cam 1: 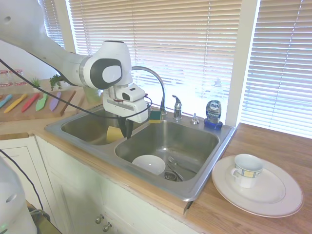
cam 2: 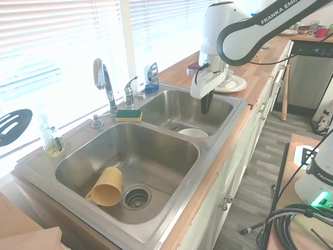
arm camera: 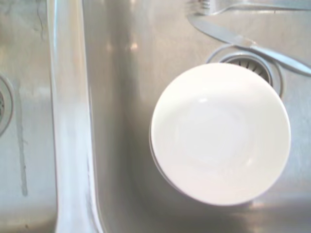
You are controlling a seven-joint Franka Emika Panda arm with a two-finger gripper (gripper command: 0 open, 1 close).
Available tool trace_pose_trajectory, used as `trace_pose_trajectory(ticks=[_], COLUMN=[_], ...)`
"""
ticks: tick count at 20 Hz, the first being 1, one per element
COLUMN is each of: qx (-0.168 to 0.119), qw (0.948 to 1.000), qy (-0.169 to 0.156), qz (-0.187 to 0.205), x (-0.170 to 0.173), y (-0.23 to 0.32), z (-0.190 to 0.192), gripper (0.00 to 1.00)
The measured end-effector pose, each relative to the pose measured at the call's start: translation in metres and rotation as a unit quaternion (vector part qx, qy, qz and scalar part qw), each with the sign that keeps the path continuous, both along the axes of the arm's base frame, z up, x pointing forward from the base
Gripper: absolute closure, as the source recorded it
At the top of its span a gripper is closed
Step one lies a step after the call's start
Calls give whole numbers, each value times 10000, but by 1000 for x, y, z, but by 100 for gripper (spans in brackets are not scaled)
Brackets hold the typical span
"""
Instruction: Turn off the faucet
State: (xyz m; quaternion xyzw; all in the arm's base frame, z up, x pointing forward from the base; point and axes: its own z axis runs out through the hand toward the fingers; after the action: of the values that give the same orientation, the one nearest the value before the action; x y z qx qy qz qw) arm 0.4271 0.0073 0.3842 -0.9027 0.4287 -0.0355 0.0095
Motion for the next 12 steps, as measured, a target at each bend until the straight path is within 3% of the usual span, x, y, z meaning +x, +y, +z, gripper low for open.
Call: trace_pose_trajectory(ticks=[5,12], qx=[-34,-49], qw=[9999,9987], qy=[-140,-415], qz=[-90,-283], x=[34,115], y=[4,7], z=[13,26], gripper=[100,100])
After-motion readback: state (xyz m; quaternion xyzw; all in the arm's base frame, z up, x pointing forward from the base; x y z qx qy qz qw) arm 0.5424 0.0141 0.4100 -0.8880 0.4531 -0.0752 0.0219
